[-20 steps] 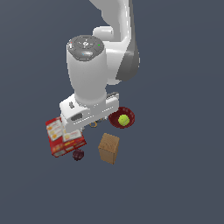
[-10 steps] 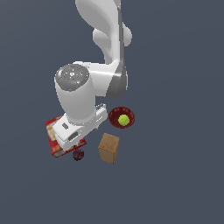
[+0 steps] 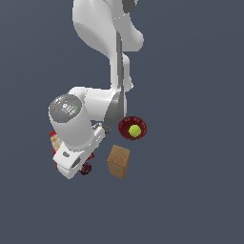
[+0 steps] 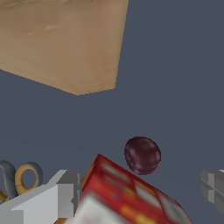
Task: Pick up a designated object from a clutter of objects.
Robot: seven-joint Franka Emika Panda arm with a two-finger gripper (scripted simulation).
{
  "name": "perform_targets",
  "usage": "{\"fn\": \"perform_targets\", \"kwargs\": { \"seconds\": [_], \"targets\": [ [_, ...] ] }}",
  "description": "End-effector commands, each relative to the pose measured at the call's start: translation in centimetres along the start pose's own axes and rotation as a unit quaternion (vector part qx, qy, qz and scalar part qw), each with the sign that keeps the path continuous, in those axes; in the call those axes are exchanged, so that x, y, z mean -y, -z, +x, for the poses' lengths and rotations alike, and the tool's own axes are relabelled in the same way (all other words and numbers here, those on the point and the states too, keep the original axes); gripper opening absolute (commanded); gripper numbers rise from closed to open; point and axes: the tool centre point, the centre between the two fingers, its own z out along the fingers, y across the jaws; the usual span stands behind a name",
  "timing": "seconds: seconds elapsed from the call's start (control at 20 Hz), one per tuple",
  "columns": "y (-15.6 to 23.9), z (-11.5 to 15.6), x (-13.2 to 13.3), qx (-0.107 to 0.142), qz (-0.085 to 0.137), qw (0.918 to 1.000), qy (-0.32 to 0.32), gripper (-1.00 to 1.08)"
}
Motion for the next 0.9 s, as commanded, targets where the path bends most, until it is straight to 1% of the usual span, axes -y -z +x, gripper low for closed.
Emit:
{"fn": "perform_targets", "kwargs": {
  "seconds": [0.0, 0.4, 0.85],
  "targets": [
    [-1.3, -0.4, -0.7, -0.005, 0.000, 0.9996, 0.029, 1.00],
    [-4.3, -1.5, -2.2, -0.018, 0.000, 0.9954, 0.094, 1.00],
    [-5.6, -2.0, -2.8, -0.025, -0.001, 0.9923, 0.122, 1.00]
  ]
}}
